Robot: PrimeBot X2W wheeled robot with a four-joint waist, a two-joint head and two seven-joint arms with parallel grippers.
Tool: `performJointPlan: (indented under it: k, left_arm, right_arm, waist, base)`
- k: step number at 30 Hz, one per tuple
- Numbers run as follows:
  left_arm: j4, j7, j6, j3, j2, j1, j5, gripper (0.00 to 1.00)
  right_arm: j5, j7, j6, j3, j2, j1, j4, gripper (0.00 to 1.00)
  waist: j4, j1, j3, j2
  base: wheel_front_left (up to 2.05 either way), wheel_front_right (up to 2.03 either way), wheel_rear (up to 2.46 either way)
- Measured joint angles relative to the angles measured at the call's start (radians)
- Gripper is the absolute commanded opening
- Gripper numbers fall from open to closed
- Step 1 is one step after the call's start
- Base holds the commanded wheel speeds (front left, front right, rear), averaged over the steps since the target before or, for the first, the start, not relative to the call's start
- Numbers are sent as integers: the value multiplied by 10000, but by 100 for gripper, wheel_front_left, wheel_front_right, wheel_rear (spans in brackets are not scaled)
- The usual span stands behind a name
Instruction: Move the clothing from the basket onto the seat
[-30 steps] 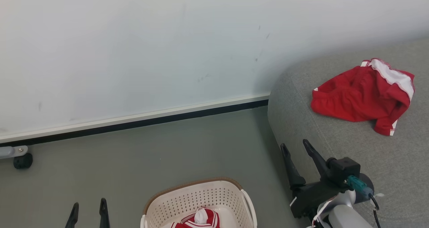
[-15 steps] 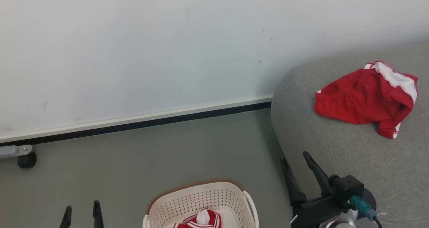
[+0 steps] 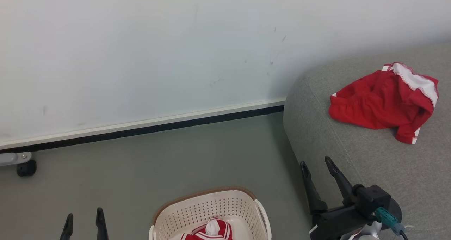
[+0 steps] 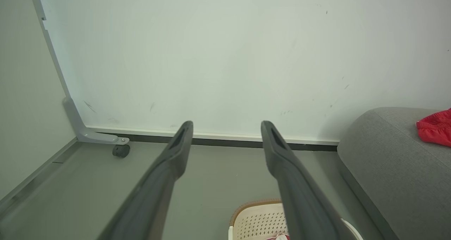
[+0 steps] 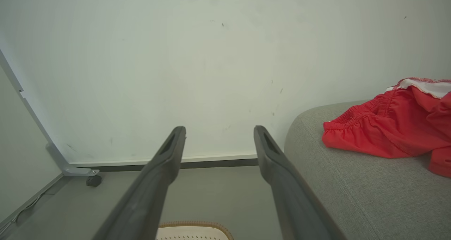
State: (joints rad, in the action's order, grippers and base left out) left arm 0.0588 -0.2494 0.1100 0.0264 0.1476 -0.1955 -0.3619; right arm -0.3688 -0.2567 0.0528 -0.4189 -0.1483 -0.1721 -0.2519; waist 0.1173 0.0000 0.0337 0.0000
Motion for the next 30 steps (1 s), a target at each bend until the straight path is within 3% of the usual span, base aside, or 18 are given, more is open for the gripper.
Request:
performJointPlan:
  k: [18, 30]
  left_arm:
    - [-311, -2, 15, -48, -50, -179, 42, 100]
    - [-635, 217, -46, 290, 174, 545, 443, 100]
  right_arm:
    - [58, 0, 86, 207, -109, 194, 523, 100]
    - [169, 0, 188, 564, -209, -2, 1185, 100]
  waist:
    - [3, 0, -304, 0]
    - [49, 0, -1316, 1]
  base:
    - [0, 0, 0]
    - [0, 0, 0]
